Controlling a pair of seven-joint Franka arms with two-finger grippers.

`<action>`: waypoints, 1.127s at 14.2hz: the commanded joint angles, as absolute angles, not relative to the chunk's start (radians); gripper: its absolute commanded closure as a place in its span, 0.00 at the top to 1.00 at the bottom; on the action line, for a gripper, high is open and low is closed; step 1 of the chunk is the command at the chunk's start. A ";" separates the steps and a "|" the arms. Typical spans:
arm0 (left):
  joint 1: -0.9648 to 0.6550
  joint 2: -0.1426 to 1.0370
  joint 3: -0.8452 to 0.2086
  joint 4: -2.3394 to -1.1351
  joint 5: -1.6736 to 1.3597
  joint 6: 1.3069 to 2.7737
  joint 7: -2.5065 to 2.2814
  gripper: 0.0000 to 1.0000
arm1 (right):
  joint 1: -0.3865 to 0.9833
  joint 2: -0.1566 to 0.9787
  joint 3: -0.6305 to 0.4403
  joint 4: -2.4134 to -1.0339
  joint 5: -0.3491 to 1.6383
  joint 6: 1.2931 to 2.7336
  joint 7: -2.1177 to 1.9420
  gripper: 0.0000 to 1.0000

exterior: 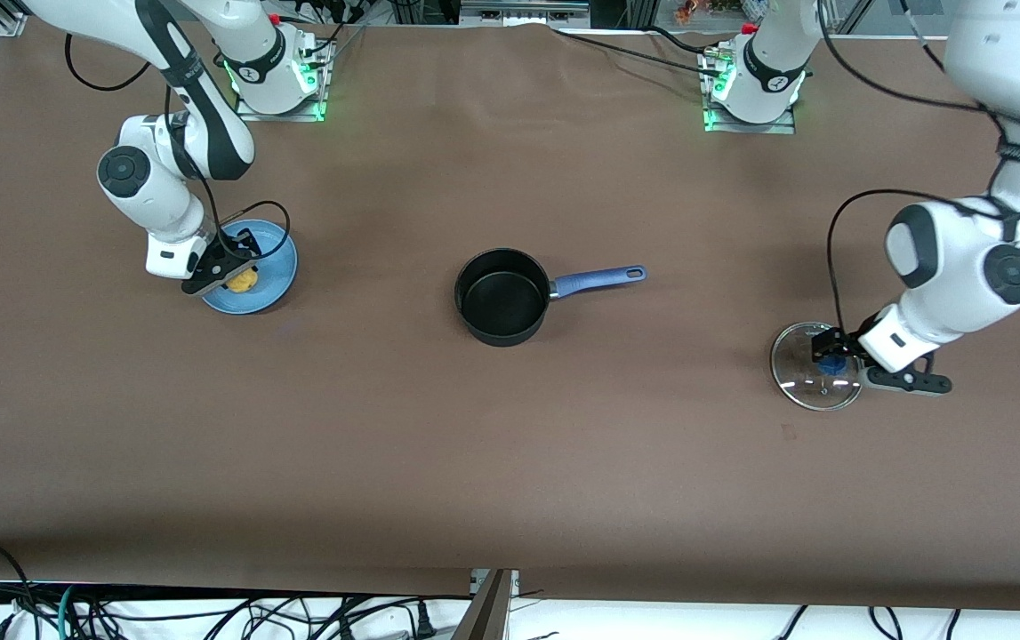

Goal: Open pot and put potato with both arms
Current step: 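Set down the lid with the left gripper while the right gripper grasps the potato, then carry the yellow potato with the right gripper and drop it into the pot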

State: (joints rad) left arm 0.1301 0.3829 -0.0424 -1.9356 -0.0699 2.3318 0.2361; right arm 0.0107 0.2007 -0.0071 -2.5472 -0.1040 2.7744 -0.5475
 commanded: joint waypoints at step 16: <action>0.077 0.190 -0.084 -1.431 -0.061 1.460 -0.072 1.00 | 0.348 0.443 0.190 -1.639 0.178 2.032 0.539 0.15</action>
State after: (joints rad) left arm 0.0768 0.1890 -0.0878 -1.4470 -0.0705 1.4784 -0.0635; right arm 0.2902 0.3142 0.1969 -1.7545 0.1631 1.9866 0.4262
